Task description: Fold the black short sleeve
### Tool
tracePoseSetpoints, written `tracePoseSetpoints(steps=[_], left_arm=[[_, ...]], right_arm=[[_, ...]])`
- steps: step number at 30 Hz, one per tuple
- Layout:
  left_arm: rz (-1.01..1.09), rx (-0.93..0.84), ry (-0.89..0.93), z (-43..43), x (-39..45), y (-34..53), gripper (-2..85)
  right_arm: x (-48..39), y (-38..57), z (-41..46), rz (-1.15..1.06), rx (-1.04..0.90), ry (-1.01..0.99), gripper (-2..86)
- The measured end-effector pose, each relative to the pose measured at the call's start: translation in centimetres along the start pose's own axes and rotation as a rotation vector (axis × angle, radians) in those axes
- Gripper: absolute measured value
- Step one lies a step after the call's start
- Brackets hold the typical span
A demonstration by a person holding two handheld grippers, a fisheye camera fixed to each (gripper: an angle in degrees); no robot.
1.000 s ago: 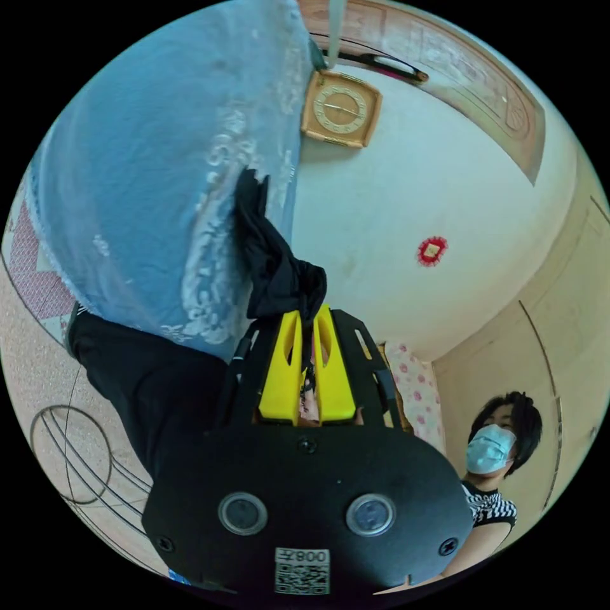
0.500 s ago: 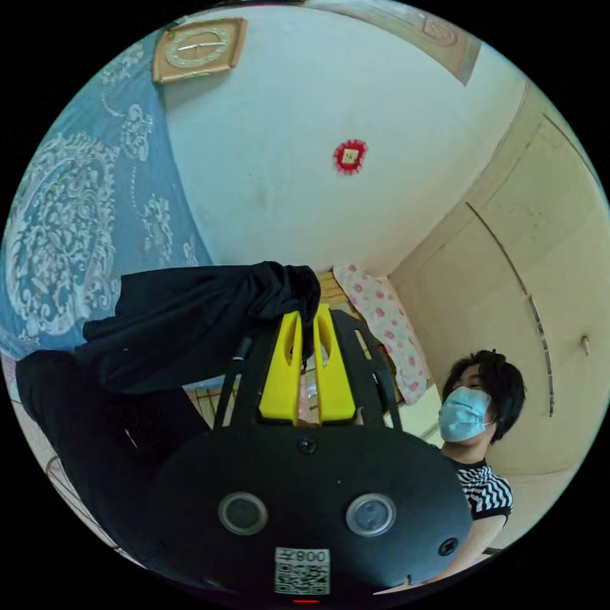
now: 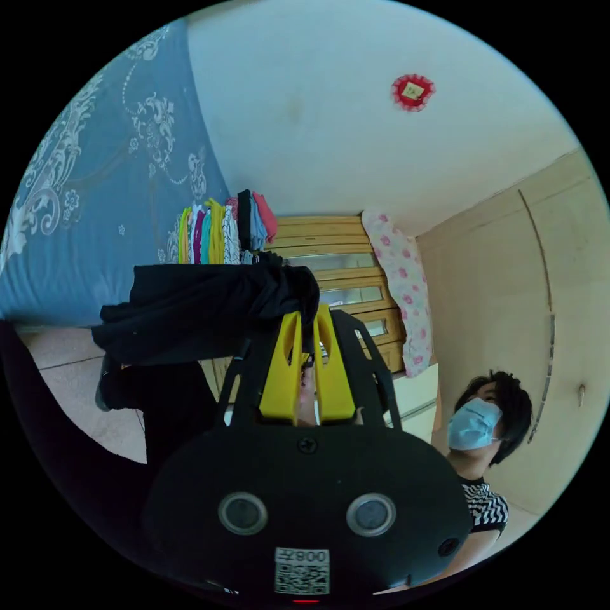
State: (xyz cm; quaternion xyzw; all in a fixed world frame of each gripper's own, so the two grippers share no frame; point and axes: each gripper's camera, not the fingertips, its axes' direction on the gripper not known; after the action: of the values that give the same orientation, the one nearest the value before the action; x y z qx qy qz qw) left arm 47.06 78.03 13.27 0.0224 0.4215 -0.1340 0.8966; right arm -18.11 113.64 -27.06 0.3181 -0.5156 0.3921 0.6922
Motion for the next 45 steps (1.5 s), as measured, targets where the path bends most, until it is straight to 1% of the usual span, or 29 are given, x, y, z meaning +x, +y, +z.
tracePoseSetpoints(steps=[4, 6, 8, 10, 12, 14, 15, 17, 18, 20, 21, 22, 23, 24, 25, 26, 27, 28, 32, 36, 41, 44, 45], left_arm=[[0.03, 0.005, -0.014, 8.6, -1.4, -6.0, 3.6], [0.087, 0.015, -0.003, 12.5, -0.8, -9.1, 3.6], [0.192, 0.017, 0.009, 18.3, 1.1, -13.3, 3.7], [0.285, 0.007, 0.022, 22.8, 2.6, -16.1, 3.7], [0.358, -0.003, 0.028, 27.4, 3.4, -18.3, 3.7], [0.418, -0.036, 0.03, 33.5, 2.5, -20.4, 3.7], [0.421, -0.044, 0.026, 35.0, 1.9, -20.7, 3.7], [0.393, -0.094, 0.01, 40.9, -2.5, -21.6, 3.7], [0.38, -0.108, 0.0, 42.3, -4.0, -21.7, 3.7], [0.29, -0.152, -0.079, 47.4, -11.5, -21.4, 3.6], [0.25, -0.167, -0.103, 48.5, -13.8, -21.2, 3.6], [0.151, -0.202, -0.151, 50.6, -18.6, -20.6, 3.5], [0.033, -0.228, -0.19, 52.3, -23.5, -19.8, 3.5], [-0.032, -0.238, -0.201, 53.0, -25.8, -19.3, 3.4], [-0.14, -0.252, -0.21, 54.1, -29.8, -18.3, 3.3], [-0.178, -0.24, -0.192, 54.9, -32.3, -17.4, 3.2], [-0.182, -0.233, -0.183, 55.3, -33.2, -17.1, 3.2], [-0.177, -0.239, -0.17, 56.2, -34.4, -16.9, 3.2], [-0.1, -0.304, -0.217, 59.7, -37.0, -17.4, 3.3], [-0.123, -0.318, -0.224, 61.8, -40.6, -17.2, 3.2], [-0.121, -0.363, -0.238, 63.2, -43.9, -16.1, 2.5], [-0.06, -0.371, -0.259, 63.4, -43.8, -15.9, 1.7], [-0.037, -0.369, -0.256, 63.5, -43.6, -16.0, 1.5]], right_arm=[[0.0, -6.3, -5.9, -0.024, 0.026, -0.027, 1.1], [-1.6, -10.1, -8.4, -0.087, 0.025, -0.021, 1.1], [-4.1, -13.9, -11.0, -0.164, 0.031, -0.002, 1.1], [-7.8, -18.5, -15.0, -0.27, 0.037, 0.047, 1.1], [-10.1, -21.0, -18.1, -0.331, 0.043, 0.096, 1.2], [-11.4, -22.6, -21.5, -0.364, 0.054, 0.16, 1.3], [-11.4, -23.3, -23.8, -0.364, 0.065, 0.204, 1.3], [-10.3, -23.7, -27.3, -0.337, 0.074, 0.273, 1.3], [-8.6, -23.7, -29.7, -0.293, 0.084, 0.313, 1.3], [-4.7, -23.1, -33.0, -0.189, 0.091, 0.364, 1.3], [-1.3, -22.4, -35.1, -0.097, 0.094, 0.394, 1.3], [2.4, -21.3, -37.1, 0.008, 0.097, 0.411, 1.3], [4.3, -20.7, -38.1, 0.068, 0.101, 0.413, 1.3], [8.1, -19.2, -40.0, 0.191, 0.118, 0.418, 1.3], [10.9, -17.6, -41.4, 0.264, 0.13, 0.401, 1.3], [11.9, -16.9, -42.1, 0.276, 0.146, 0.37, 1.3], [13.3, -15.7, -43.3, 0.274, 0.187, 0.297, 1.3], [14.0, -14.9, -44.2, 0.267, 0.202, 0.263, 1.3], [14.6, -14.6, -45.7, 0.253, 0.154, 0.304, 1.3], [16.3, -14.0, -47.0, 0.293, 0.142, 0.313, 1.3], [16.7, -12.3, -48.4, 0.291, 0.262, 0.273, 1.1], [14.3, -11.5, -49.1, 0.255, 0.334, 0.384, 0.6], [12.6, -11.3, -49.1, 0.21, 0.38, 0.447, 0.4]])
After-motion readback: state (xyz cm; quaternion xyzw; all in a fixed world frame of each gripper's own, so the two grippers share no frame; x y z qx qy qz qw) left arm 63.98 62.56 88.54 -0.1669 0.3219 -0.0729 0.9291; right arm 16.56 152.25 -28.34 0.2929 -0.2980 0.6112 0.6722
